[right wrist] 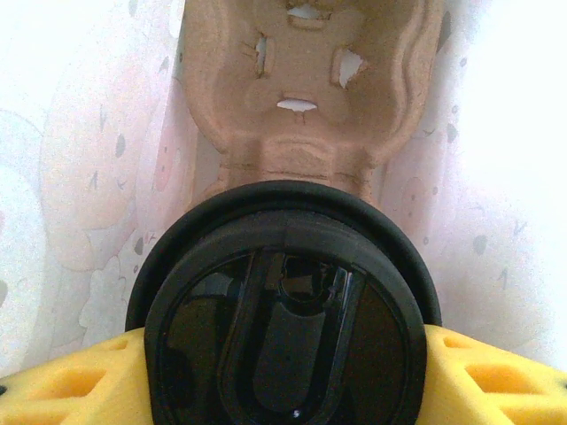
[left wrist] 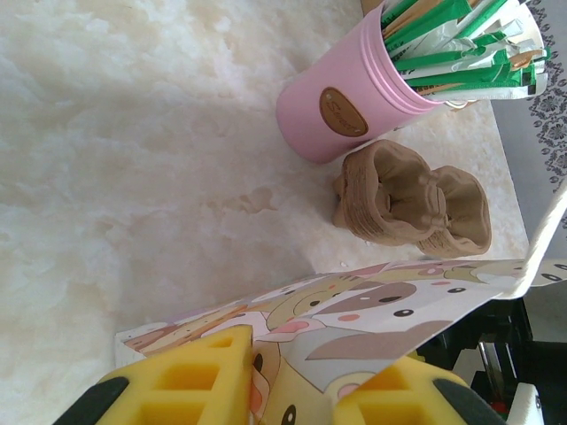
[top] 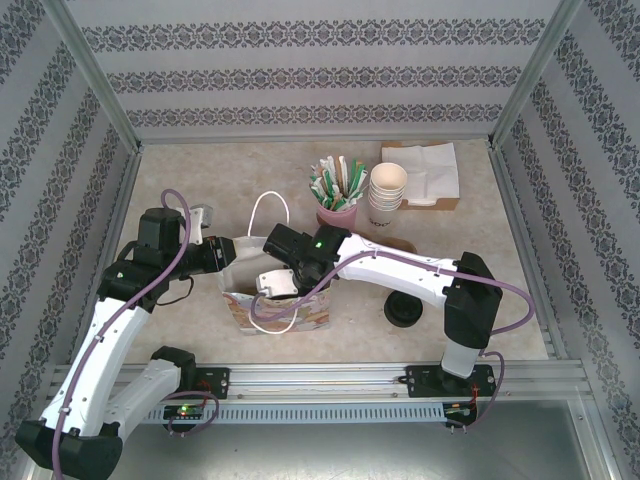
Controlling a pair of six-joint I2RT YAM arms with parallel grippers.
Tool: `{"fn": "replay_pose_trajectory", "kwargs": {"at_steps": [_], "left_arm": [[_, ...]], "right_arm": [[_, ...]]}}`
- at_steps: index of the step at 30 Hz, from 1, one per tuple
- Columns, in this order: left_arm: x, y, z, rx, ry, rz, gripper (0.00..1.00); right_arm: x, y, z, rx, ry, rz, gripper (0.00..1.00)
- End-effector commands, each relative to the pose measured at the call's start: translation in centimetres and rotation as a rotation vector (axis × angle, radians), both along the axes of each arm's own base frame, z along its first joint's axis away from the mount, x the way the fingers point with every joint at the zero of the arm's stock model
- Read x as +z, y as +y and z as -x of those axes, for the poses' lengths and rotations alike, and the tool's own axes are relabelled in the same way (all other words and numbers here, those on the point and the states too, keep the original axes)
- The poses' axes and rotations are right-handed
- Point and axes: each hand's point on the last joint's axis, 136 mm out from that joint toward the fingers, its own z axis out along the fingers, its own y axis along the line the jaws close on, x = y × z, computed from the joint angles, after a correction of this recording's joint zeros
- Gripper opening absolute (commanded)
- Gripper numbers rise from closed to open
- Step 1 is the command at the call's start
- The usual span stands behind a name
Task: Pack the takeout coffee
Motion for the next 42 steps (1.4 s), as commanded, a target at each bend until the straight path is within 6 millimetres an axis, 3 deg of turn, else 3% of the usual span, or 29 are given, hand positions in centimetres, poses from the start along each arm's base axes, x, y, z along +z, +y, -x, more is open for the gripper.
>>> {"fn": "replay_pose_trajectory", "kwargs": {"at_steps": [1,10,24,42], "left_arm": [[0.4,-0.3,0.0,-0.002,-0.001,0.005,0.22],[0.4,-0.4,0.3,-0.007,0.005,0.006,0.22],[0.6,-0.2,0.5,0.000,-0.005,0.002,0.22],[0.9,-0.1,0.3,0.005,-0.011,-0.004,0.22]], "right_arm": [[-5.6,-2.3,3.3,0.008,0.146,0.181,0.50],[-1.6,0.2,1.4,-0.016,0.065,0.040,0.61],[1.1,0.3,0.6,-0.033,-0.002,-0.023,0.91],[3.4,-0.2,0.8,-0.077,0.005,-0.049,0.94]]}}
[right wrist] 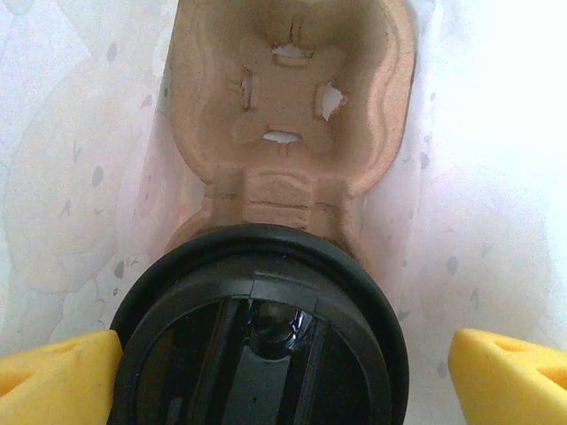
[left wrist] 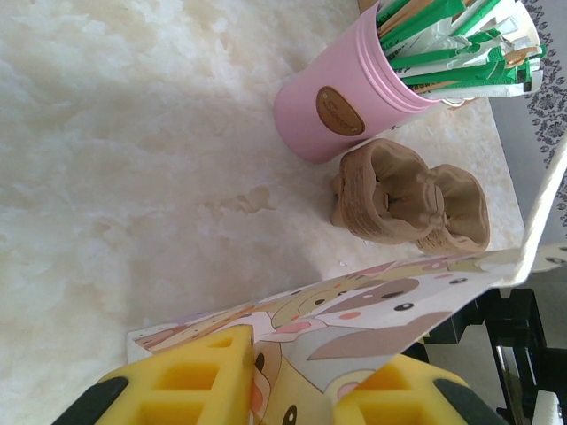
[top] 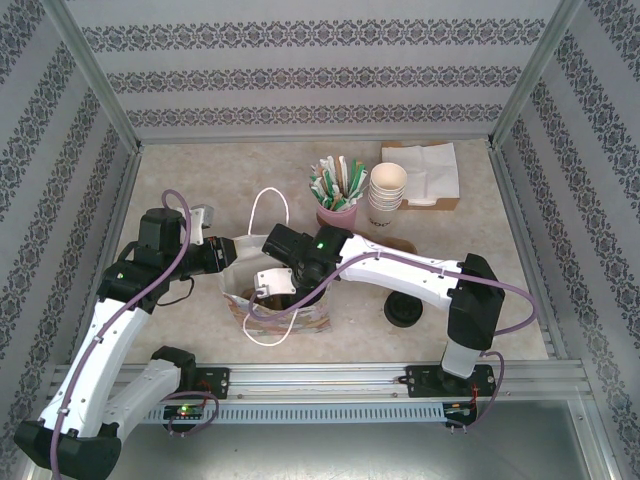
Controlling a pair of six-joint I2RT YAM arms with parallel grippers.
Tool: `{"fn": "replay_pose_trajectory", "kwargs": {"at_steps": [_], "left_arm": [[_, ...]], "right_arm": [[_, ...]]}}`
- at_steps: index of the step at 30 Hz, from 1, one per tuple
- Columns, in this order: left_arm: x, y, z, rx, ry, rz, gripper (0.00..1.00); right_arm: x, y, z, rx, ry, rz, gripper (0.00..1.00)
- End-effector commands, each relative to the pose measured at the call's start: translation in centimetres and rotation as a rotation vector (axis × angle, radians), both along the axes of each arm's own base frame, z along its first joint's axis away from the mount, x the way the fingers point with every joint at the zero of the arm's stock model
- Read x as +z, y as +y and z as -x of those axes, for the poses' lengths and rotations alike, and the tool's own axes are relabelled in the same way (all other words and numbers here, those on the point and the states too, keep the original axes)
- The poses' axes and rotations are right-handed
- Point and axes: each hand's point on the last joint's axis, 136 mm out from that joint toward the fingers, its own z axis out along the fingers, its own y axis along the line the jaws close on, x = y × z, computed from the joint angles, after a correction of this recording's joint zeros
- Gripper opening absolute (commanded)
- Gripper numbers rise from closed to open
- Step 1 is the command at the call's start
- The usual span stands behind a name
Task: Pack the takeout coffee
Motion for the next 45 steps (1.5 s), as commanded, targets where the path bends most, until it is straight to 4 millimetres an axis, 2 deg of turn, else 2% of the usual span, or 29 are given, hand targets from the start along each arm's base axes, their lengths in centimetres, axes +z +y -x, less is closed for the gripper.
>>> {"fn": "replay_pose_trajectory", "kwargs": {"at_steps": [1,6,15,20,27,45], "left_arm": [[0.8,0.0,0.1,0.008,-0.005,0.000,0.22],[0.8,0.0,0.0,0.006,-0.010,-0.013,0.22],[1.1,-0.4,-0.2,-0.017,-0.025,-0.033,0.20],[1.0,-0.5,-0.3,-0.021,-0.035,-0.062,0.16],[1.1,-0.4,-0.4,-0.024,-0.045,-0.100,0.14],[2.0,-0.5,-0.7,-0.043,-0.073,-0.185,0.10]], "right_arm": [[1.8,-0.6,0.8,-0.034,0.018,-0.012,0.94],[2.8,-0.2,1.0,-0.059,0.058,-0.042,0.93],[3.9,0.6,0.3,-0.125,0.080,-0.090,0.90],[4.1,1.5,0.1,-0.157,0.102,-0.113,0.89],[5.6,2.3,0.1,-0.188,0.119,-0.154,0.89],[8.4,2.8,-0.5,-0.265,0.120,-0.213,0.80]]}}
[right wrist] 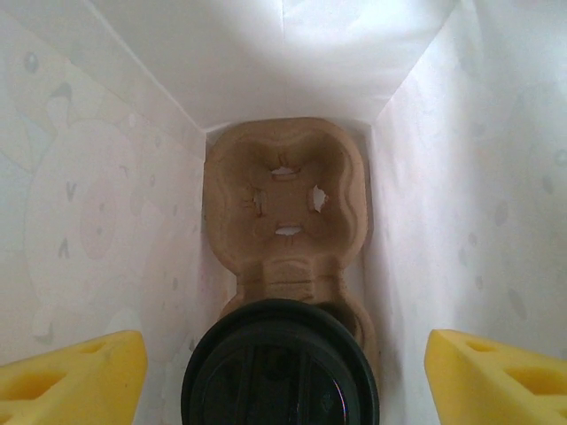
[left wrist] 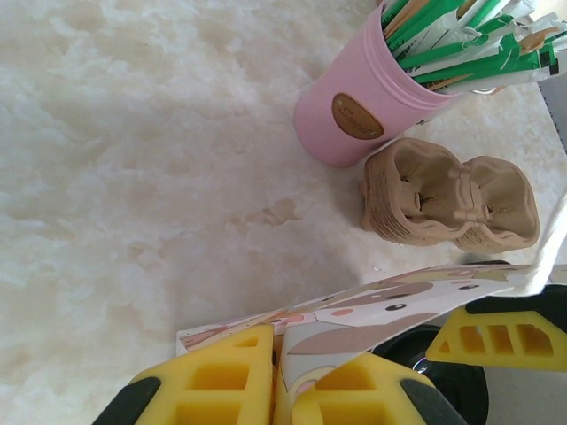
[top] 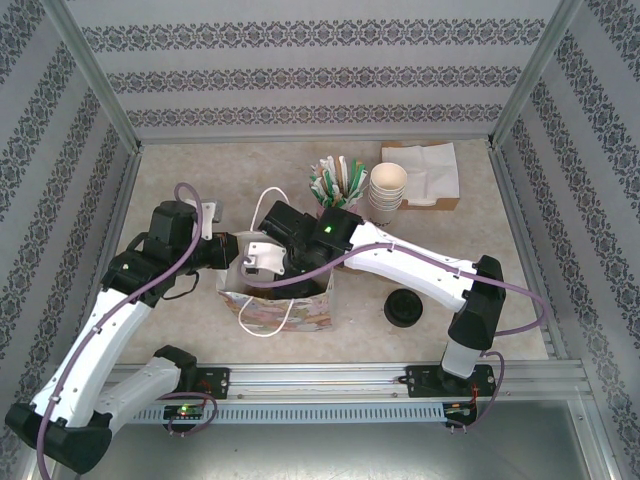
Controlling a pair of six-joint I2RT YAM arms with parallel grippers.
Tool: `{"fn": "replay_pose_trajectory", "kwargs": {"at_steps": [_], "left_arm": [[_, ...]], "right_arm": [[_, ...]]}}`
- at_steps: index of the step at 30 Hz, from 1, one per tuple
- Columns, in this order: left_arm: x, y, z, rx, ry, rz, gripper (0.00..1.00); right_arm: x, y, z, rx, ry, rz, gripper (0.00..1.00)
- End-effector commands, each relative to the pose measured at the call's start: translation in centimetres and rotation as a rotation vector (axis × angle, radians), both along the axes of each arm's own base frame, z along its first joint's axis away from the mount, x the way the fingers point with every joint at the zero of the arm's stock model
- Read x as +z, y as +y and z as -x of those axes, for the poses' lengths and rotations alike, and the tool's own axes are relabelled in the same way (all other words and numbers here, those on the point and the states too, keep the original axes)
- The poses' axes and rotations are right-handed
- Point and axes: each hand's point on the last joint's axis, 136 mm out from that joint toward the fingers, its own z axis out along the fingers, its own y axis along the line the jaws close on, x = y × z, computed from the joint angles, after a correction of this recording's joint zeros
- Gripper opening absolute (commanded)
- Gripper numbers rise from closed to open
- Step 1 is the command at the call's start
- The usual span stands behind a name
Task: Pack the takeout coffee
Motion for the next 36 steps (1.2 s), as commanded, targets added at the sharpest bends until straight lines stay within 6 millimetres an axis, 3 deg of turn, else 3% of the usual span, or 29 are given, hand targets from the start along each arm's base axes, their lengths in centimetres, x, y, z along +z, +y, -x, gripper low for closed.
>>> {"fn": "replay_pose_trajectory", "kwargs": {"at_steps": [1,11,36], "left_arm": [[1.0,0.1,0.1,-0.014,-0.024,-0.037,0.10],[0.9,0.2,-0.1,-0.013,-0.025,-0.067,0.10],[0.8,0.3,-0.3,0.006,-0.023,-0.068,0.11]], "right_arm": [[1.6,0.0,-0.3,-0.035,0.008,-0.032,0.79],[2.9,0.2,-0.6,-0.057,-0.001,-0.058,0.67],[6.7,-2.1,0.1,-0.084,-0.045,-0.096,0.66]]}}
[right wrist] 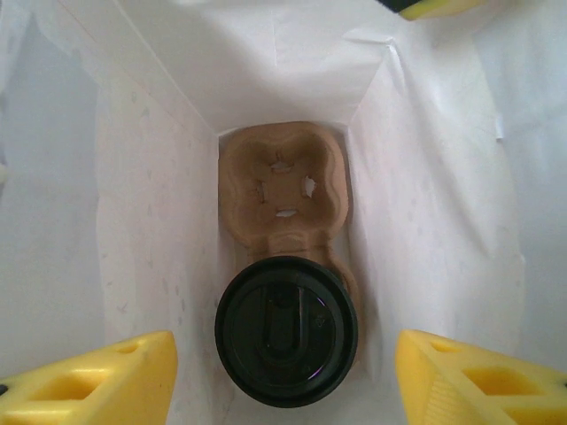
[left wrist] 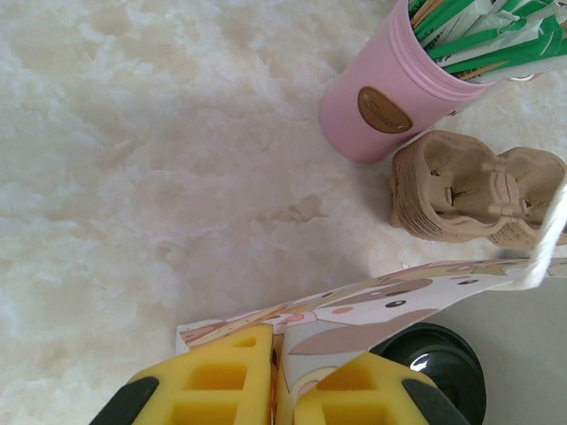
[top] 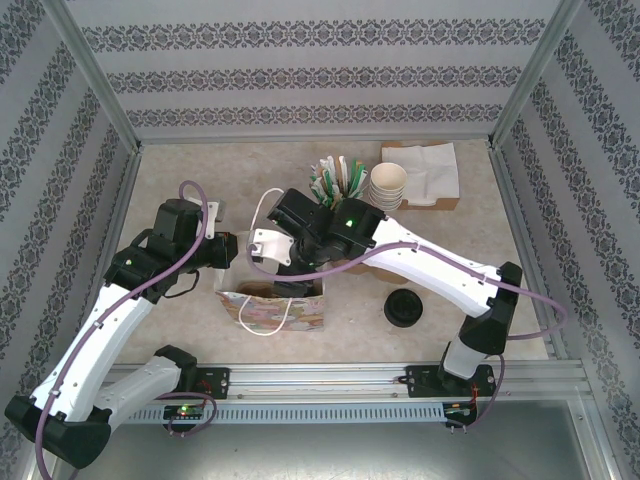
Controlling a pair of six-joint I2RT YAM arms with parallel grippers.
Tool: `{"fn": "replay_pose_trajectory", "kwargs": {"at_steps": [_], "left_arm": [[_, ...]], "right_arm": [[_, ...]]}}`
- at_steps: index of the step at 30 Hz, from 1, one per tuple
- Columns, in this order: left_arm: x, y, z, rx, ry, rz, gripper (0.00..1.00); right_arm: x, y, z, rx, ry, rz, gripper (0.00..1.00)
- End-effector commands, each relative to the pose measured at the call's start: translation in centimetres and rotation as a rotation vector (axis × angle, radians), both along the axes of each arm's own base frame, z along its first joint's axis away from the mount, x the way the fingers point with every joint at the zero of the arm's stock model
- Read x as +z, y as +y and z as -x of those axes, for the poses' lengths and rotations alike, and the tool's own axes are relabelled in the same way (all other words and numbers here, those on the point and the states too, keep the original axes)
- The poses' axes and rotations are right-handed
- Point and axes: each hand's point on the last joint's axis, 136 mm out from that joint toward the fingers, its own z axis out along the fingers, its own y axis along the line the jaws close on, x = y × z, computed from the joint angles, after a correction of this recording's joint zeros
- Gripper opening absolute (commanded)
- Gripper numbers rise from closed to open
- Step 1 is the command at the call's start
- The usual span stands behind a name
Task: Pack the takeout coffee
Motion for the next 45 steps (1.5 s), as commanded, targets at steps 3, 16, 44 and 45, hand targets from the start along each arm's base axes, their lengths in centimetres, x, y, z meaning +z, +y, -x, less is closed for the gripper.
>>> {"fn": "replay_pose_trajectory", "kwargs": {"at_steps": [3,16,44,45], "left_arm": [[1.2,-0.1,-0.1,0.004,-0.025,0.001,0.11],[1.3,0.1,-0.8,0.018,-0.048,-0.011,0.12],[2.0,-0.8,-2.1,-0.022,-0.106,-0.004,0.24],[2.1,-0.8,-2.1,-0.024,-0.109,-0.005,0.25]], "right_arm": [[2.6,-1.4,0.0,-0.037,-0.022,-0.040,0.66],[5.0,-3.2,1.0,-0.060,-0.041,-0.113,0.67],[9.1,-11.0,-3.8,-0.437,-0.246,-0.266,0.72],[9.3,-11.3,-4.0,-0.457,-0.245,-0.277,0.72]]}}
